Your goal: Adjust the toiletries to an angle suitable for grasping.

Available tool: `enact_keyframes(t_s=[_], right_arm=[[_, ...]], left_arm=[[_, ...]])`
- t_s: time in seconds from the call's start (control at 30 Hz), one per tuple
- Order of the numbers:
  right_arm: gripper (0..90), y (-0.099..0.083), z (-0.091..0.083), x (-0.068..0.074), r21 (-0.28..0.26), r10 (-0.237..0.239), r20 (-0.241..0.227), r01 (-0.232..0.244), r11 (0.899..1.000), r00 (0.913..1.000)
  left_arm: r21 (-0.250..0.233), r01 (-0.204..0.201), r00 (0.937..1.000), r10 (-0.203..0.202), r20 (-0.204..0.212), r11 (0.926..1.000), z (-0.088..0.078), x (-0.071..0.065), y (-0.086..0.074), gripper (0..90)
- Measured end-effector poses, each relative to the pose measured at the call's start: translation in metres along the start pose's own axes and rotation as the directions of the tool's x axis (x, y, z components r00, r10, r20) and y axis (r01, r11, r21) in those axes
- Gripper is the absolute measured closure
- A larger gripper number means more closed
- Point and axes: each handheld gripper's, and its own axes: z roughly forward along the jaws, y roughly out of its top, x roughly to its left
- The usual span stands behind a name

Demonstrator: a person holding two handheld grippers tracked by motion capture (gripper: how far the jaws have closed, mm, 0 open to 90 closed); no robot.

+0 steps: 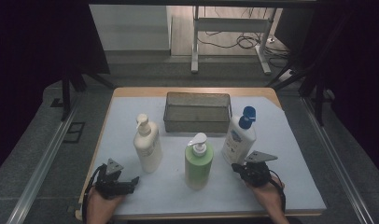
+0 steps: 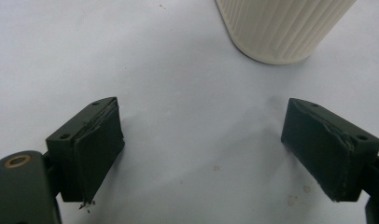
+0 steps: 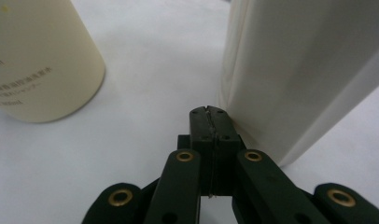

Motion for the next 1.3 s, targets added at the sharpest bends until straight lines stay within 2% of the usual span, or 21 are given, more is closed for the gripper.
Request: enact_keyframes(t_s=[0.2, 0.23, 0.27, 0.3, 0.4, 0.5, 0.67, 0.7, 0.83, 0.9, 1.0, 1.03, 1.1, 1.2, 1.23, 1.3], right_arm=[[89.1, -0.002, -0.004, -0.001, 0.000, -0.003, 0.001, 0.003, 1.000, 1.0000], [89.2, -0.001, -0.010, -0.001, -0.023, -0.001, -0.017, 0.001, 1.000, 0.9999], [89.2, -0.001, -0.010, -0.001, -0.023, -0.001, -0.017, 0.001, 1.000, 0.9999], [89.2, -0.001, -0.014, 0.000, -0.025, -0.024, -0.036, 0.023, 0.999, 0.9991], [87.9, 0.000, -0.018, 0.002, -0.018, -0.015, -0.036, 0.014, 1.000, 0.9993], [84.5, -0.001, -0.024, 0.004, -0.002, -0.033, -0.021, 0.033, 0.999, 0.9992], [80.9, 0.001, -0.036, 0.003, -0.014, -0.044, -0.014, 0.044, 0.999, 0.9989], [77.7, 0.003, -0.041, 0.002, -0.030, -0.025, -0.001, 0.025, 0.999, 0.9997], [76.7, 0.007, -0.049, 0.000, -0.052, 0.009, 0.016, -0.009, 0.999, 0.9998], [68.3, 0.010, -0.055, -0.002, -0.077, 0.031, 0.032, -0.028, 0.997, 0.9990], [63.8, 0.012, -0.060, -0.002, -0.096, 0.041, 0.037, -0.037, 0.995, 0.9985], [58.3, 0.015, -0.063, -0.002, -0.103, 0.045, 0.043, -0.040, 0.994, 0.9981], [56.5, 0.015, -0.064, -0.002, -0.105, 0.046, 0.044, -0.041, 0.994, 0.9980], [48.1, 0.020, -0.066, -0.004, -0.112, 0.055, 0.056, -0.048, 0.993, 0.9969], [41.2, 0.023, -0.066, -0.005, -0.120, 0.064, 0.066, -0.056, 0.991, 0.9958], [38.4, 0.025, -0.066, -0.005, -0.124, 0.069, 0.070, -0.060, 0.990, 0.9951]], left_arm=[[0.000, 0.000, 1.0000, 0.000, 0.000, 1.0000, 0.000, 0.000, 0.000, 12.3], [0.000, 0.000, 1.0000, 0.000, 0.000, 1.0000, 0.000, 0.000, 0.000, 12.2], [0.000, 0.000, 1.0000, 0.000, 0.000, 1.0000, 0.000, 0.000, 0.000, 12.2], [0.000, 0.000, 1.0000, 0.000, 0.000, 1.0000, 0.000, 0.000, 0.000, 12.2], [0.000, 0.000, 1.0000, 0.000, -0.001, 1.0000, 0.000, 0.000, 0.000, 12.2], [0.001, 0.000, 1.0000, 0.000, 0.000, 1.0000, 0.000, 0.000, 0.000, 12.2], [0.001, -0.001, 1.0000, 0.001, 0.000, 1.0000, 0.000, 0.000, 0.000, 12.2], [0.000, 0.000, 1.0000, 0.000, 0.000, 1.0000, 0.000, 0.000, 0.000, 12.3], [0.001, 0.000, 1.0000, 0.000, 0.001, 1.0000, 0.000, 0.000, 0.000, 12.3], [0.001, 0.000, 1.0000, 0.000, 0.001, 1.0000, 0.000, 0.000, 0.000, 12.2], [0.000, 0.000, 1.0000, 0.000, 0.000, 1.0000, 0.000, 0.000, 0.000, 12.2], [0.000, 0.000, 1.0000, 0.000, 0.000, 1.0000, 0.000, 0.000, 0.000, 12.3], [0.001, 0.000, 1.0000, 0.000, 0.001, 1.0000, 0.000, 0.000, 0.000, 12.2], [0.000, 0.000, 1.0000, 0.000, -0.001, 1.0000, 0.000, 0.000, 0.000, 12.2], [0.001, 0.000, 1.0000, 0.000, 0.001, 1.0000, 0.000, 0.000, 0.000, 12.2], [0.000, 0.001, 1.0000, -0.001, 0.000, 1.0000, 0.000, 0.000, 0.000, 12.2]])
